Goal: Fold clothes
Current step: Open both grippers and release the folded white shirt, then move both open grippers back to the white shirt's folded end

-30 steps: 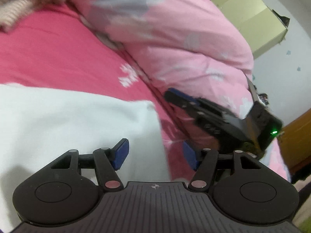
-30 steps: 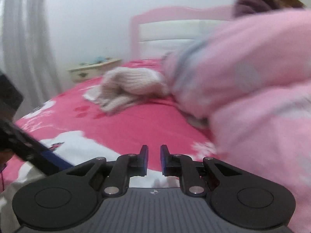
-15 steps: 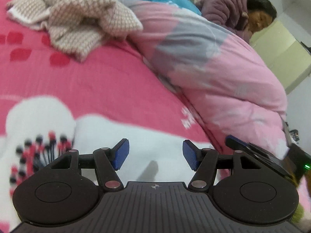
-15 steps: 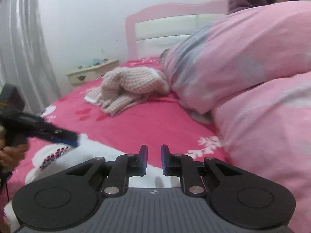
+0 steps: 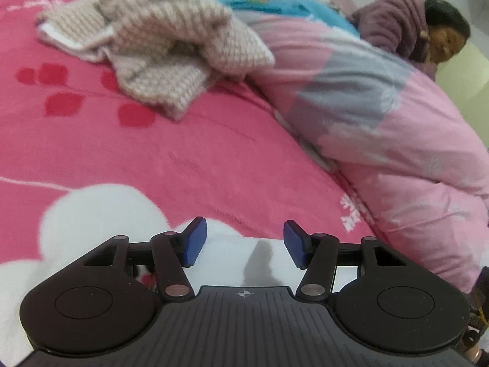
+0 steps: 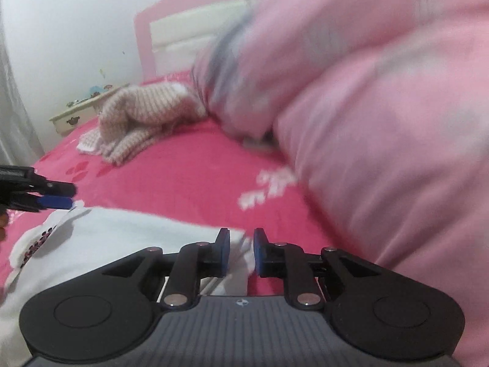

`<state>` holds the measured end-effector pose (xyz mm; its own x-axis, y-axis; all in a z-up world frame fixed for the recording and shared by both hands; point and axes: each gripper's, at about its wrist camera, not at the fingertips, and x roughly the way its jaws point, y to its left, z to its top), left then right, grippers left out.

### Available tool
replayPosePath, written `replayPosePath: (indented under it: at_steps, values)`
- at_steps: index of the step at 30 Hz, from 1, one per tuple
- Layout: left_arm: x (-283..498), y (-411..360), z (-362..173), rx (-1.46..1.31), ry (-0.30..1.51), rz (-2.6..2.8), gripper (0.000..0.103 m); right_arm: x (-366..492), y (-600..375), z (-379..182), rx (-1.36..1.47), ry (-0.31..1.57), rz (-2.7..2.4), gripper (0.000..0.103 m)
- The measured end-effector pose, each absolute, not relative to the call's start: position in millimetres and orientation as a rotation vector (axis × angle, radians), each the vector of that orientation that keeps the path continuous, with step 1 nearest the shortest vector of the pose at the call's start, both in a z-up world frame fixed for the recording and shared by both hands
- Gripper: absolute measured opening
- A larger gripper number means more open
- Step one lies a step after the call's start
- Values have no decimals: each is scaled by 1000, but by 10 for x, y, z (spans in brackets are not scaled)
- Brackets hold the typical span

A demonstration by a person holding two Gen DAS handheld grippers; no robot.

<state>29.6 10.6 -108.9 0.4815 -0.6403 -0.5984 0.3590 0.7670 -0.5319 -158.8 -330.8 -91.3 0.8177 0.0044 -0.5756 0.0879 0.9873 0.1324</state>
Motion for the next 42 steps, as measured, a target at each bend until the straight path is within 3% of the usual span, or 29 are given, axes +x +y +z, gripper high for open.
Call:
replayPosePath:
  at_steps: [7,13,16,23,29,42]
  values:
    - [-465,569,-794,-257,903,-688,56,-1972,-2894,-525,82,632,245,18]
    - [-978,474,-1176,-73,1022,-660,56,-2230,-2523,-1070,-60,851,286,16]
    - [-1011,510,-1330,-54,1042,-606,56,-2303,-2665,-1075,3,917,198,17]
    - [-1076,558,-1087,-60,983,-665,57,-2482,-2281,-549,-27,729,443,18]
    - [-1290,449,-1351,43,1014,-650,60,-2573,-1996,-863,-45,835,551,20]
    - [-1263,433,-1350,30,1037,-628,65,-2625,-1770,-1062,-104,970,726,26]
